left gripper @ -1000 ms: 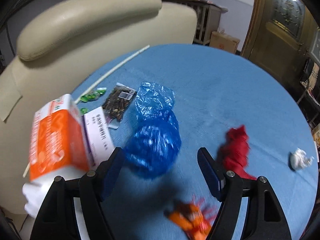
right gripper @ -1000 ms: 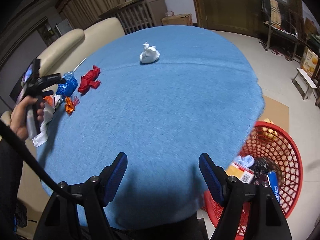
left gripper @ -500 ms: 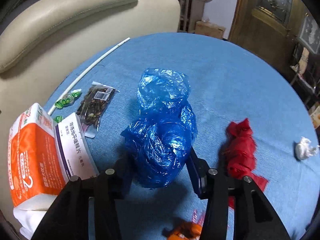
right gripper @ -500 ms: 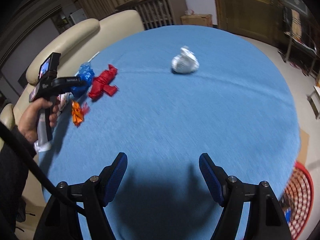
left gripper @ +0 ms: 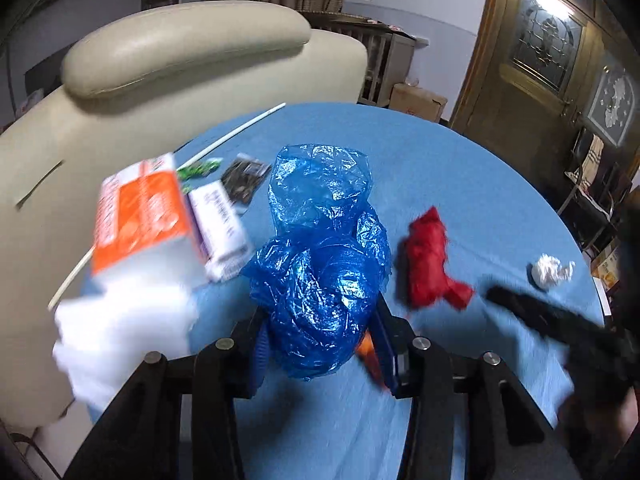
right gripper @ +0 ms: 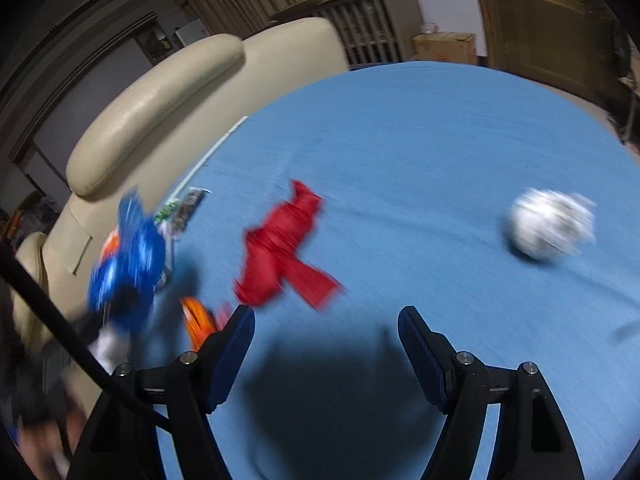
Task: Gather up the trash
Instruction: 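Grasp the blue plastic bag with the left tool while the right tool grasps the red cloth bag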
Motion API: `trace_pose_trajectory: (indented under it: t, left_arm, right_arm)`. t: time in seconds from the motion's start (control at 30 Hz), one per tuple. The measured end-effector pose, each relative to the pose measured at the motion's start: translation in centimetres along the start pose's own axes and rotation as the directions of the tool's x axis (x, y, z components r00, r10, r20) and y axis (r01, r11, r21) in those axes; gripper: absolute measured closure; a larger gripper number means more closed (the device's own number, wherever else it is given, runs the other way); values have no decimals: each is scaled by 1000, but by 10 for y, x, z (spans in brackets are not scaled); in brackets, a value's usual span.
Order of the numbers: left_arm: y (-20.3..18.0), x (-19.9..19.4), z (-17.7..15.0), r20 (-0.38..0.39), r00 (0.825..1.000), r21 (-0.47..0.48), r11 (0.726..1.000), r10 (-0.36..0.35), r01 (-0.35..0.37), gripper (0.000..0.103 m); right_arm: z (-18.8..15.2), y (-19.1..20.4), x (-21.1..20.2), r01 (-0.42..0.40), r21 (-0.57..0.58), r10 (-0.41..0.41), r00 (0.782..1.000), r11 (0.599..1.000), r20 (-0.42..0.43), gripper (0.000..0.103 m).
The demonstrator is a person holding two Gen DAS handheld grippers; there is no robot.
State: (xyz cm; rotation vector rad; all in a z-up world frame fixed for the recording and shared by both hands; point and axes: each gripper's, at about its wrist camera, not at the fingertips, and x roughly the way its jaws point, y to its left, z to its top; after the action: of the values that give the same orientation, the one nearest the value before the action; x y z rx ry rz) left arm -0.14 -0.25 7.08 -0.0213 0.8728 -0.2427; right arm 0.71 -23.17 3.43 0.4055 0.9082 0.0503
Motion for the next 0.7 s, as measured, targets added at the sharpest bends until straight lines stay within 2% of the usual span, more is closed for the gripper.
trace_pose_trajectory:
  t: [0.2,0.27,0.33,0.37,0.4,0.53,0.7]
  left_arm:
    - [10,-11,-23,-17,1000,-21,1000,17,-17,56]
    - [11,-11,-27,-25,1000,-26,999,18,-18,56]
    - [10,-13,-29,-24,1000,-30,999,12,-13,56]
    - [9,-15,-29,-21,1000,-31,999,7,-7,56]
    - [9,-17,-29,-16,1000,-31,1000,2,-3,56]
    - [-5,-26,-33,0,1000,-11,1000,-26,26,56]
    - [-30,-40,-46,4,997,23,997,-80,80,56]
  right_arm:
    - [30,34,62,16,-31,-17,998,999,-63,26]
    - [33,43,74,43,-55,-47,996,998,-76,26]
    - [34,49,84,62,-90,-71,992,994,-106,34]
    - [34,52,84,91,-120,-103,990,989,-95,53]
    - [34,51,83,83,-124,-97,989,989,-111,66]
    - [32,34,53,88,-106,-95,993,990,-66,66]
    - [7,1,-3,104,-61,-106,994,993,-19,66]
